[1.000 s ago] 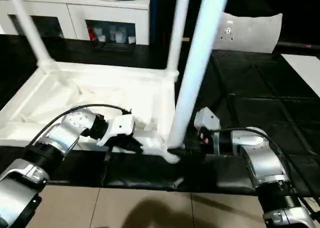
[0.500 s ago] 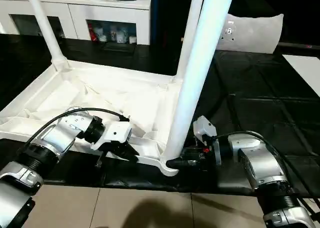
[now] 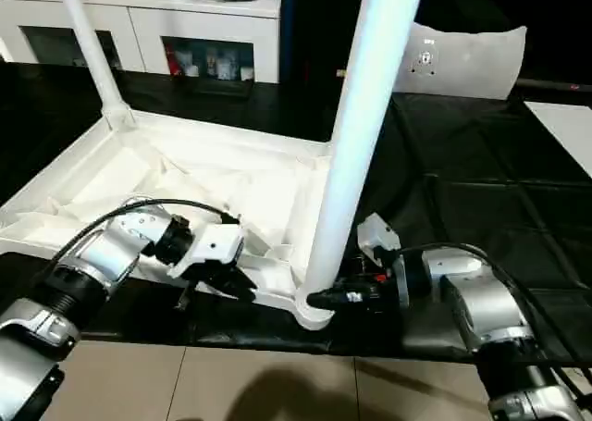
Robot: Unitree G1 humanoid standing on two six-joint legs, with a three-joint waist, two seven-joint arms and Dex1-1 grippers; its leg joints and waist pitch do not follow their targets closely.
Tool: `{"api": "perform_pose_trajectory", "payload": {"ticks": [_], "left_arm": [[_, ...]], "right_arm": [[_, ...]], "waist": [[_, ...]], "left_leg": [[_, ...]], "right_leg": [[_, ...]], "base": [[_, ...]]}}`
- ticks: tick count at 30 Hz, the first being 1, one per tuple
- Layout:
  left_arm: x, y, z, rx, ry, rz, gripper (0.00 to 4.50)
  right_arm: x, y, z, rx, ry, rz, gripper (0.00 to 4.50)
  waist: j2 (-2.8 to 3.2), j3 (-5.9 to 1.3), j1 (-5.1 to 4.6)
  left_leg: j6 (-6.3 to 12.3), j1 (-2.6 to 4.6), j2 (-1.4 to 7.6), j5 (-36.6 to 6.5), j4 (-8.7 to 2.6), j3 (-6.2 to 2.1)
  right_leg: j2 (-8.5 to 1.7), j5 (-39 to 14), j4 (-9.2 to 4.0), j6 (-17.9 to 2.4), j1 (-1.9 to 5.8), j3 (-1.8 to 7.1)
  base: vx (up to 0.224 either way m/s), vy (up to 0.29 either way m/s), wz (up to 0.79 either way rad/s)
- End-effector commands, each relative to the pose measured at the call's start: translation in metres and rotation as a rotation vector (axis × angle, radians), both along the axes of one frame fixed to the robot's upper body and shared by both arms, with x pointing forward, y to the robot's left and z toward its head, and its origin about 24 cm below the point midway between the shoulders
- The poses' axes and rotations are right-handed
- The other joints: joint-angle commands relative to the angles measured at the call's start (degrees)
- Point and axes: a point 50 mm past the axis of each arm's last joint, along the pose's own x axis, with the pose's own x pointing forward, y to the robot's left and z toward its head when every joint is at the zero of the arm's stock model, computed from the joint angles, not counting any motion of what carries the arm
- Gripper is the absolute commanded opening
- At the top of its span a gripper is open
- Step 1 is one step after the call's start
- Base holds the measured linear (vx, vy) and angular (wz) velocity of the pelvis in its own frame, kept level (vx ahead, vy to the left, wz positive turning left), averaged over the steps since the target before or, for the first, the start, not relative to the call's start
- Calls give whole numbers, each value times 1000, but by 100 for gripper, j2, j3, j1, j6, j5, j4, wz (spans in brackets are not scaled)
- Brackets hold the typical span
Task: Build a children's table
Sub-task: Rotate leg to tighten
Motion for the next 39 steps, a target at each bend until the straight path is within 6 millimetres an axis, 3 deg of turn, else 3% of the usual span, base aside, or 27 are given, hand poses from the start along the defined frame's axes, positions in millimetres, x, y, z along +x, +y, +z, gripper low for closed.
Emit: {"api": "perform_pose_trajectory", "payload": {"ticks": [1,3,6,7,9,12,15,16,17,18,20,21,22,25,30,31,39], "left_arm": [[11,-22,11,-70,-49,89,0],[17,-29,15,-109,-67,161,0],[27,-39,20,-154,-86,282,0],[31,-43,20,-164,-92,326,0],[38,-52,21,-167,-126,437,0],[41,-58,23,-186,-136,504,0],[45,-63,25,-202,-162,563,0],[46,-64,26,-204,-173,575,0],[46,-64,26,-204,-173,575,0],[47,-65,26,-203,-178,577,0],[46,-65,25,-200,-178,574,0],[46,-65,25,-198,-176,570,0],[46,-65,25,-197,-176,570,0],[43,-54,20,-177,-172,527,0],[39,-41,15,-153,-162,475,0],[35,-37,12,-144,-168,408,0],[20,-19,5,-95,-173,200,0]], "right_arm": [[8,22,1,12,5,-88,202],[15,29,0,-14,-19,-175,202],[25,40,-1,-55,-37,-319,201],[28,45,1,-51,-45,-358,200],[37,58,5,-54,-64,-485,198],[46,66,6,-55,-53,-656,195],[51,71,8,-47,-51,-769,195],[52,73,9,-44,-76,-769,195],[52,73,9,-44,-76,-769,229],[52,73,12,-34,-109,-759,249],[52,72,15,-23,-132,-741,266],[51,71,15,-27,-137,-737,266],[51,71,15,-27,-138,-737,280],[49,56,14,-46,-170,-712,313],[45,39,13,-68,-219,-636,360],[43,32,15,-50,-234,-585,362],[27,5,15,-107,-228,-332,425]], "waist": [[-67,-345,-64],[-72,-344,-114],[-52,-356,-245],[-40,-382,-327],[-33,-402,-347],[-47,-418,-397],[-3,-481,-407],[-39,-525,-411],[-39,-525,-411],[-58,-511,-404],[-100,-495,-376],[-111,-483,-375],[-86,-474,-354],[-73,-449,-333],[-86,-439,-328],[-97,-435,-333],[-91,-410,-283]], "left_leg": [[257,-26,271,-239,-370,-93],[181,-12,210,-410,-351,-80],[171,-30,258,-484,-352,-125],[163,-49,283,-430,-361,-160],[175,-57,322,-314,-372,-185],[206,-57,297,-16,-378,-176],[428,-72,390,640,-349,-216],[672,-95,388,1214,-283,-219],[672,-95,388,1214,-283,-219],[859,-112,360,1354,-253,-193],[1074,-137,270,1180,-224,-142],[1095,-154,261,1092,-234,-142],[1105,-168,255,961,-246,-143],[986,-142,297,739,-257,-152],[881,-157,286,572,-267,-153],[881,-190,267,490,-263,-151],[835,-165,282,245,-276,-148]], "right_leg": [[-574,-2355,-596,593,386,426],[-546,-2737,-687,829,392,355],[-533,-2639,-727,925,397,311],[-560,-2464,-707,831,429,315],[-599,-2236,-653,718,445,351],[-640,-1932,-576,422,435,421],[-681,-889,-350,-2,439,522],[-686,67,-172,-324,423,569],[-686,67,-172,-324,423,569],[-690,476,-101,-543,394,590],[-686,560,-76,-689,396,596],[-685,493,-81,-676,408,593],[-684,240,-116,-605,429,574],[-660,-412,-198,-333,410,559],[-658,-680,-228,-151,417,560],[-642,-723,-233,-72,436,553],[-625,-1095,-299,79,410,536]], "base": [[0,0,0],[0,0,0],[0,0,0],[0,0,0],[0,0,0],[0,0,0],[0,0,0],[0,0,0],[0,0,0],[0,0,0],[0,0,0],[0,0,0],[0,0,0],[0,0,0],[0,0,0],[0,0,0],[0,0,0]]}}
